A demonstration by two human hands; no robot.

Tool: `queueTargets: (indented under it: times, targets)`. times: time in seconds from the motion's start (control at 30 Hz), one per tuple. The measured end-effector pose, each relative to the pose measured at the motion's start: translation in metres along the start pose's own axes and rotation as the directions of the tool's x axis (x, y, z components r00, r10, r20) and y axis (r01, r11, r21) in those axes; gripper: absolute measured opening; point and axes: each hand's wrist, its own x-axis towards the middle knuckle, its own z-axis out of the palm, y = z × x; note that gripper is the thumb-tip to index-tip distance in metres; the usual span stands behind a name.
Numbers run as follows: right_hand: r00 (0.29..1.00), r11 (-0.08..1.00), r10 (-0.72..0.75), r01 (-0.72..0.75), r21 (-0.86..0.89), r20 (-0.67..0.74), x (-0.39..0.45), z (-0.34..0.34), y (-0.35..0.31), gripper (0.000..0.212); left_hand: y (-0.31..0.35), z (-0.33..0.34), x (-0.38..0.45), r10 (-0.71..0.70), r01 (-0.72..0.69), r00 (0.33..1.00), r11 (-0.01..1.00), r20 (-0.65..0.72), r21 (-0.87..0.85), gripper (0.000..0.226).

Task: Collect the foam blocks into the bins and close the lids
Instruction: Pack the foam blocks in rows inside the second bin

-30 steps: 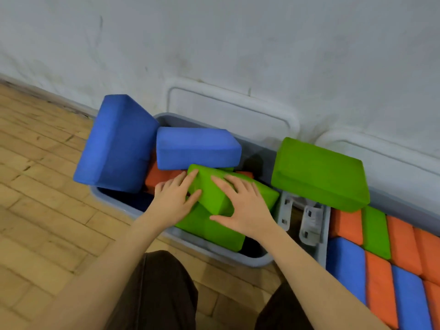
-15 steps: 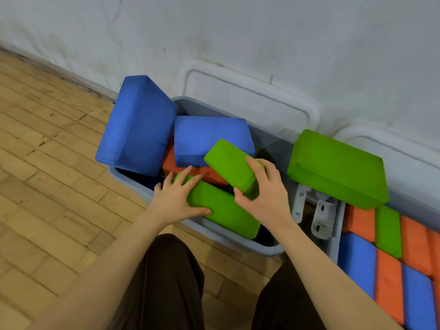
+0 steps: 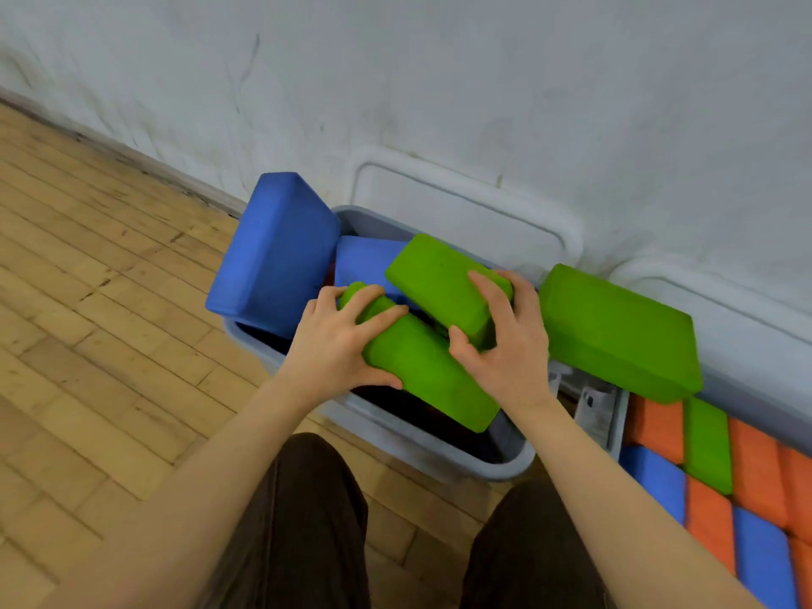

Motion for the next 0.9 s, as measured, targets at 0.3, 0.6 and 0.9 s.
queueTargets:
  times: [0.3, 0.6, 0.9]
  targets:
    - [0.976, 0.983, -0.183, 0.183, -0.013, -0.114, 0.058, -0.047, -0.017, 0.053, 0.006, -0.058, 0.056, 0.008, 0.028, 0.946, 0.994, -0.324, 0.107, 0.080]
    - [0.985, 0.960, -0.107, 0.068, -0.270, -0.133, 0.040, -0.121, 0.044, 0.070, 0.057, -0.032, 0.101, -0.241, 0.245, 0.900, 0.969, -0.364, -0.037, 0.082]
    - [0.992, 0.860, 0.105, -0.126, -0.494, -0.071, -0.017, -0.108, 0.111, 0.085, 0.105, 0.031, 0.099, -0.357, 0.360, 0.885, 0.932, -0.297, -0.047, 0.086]
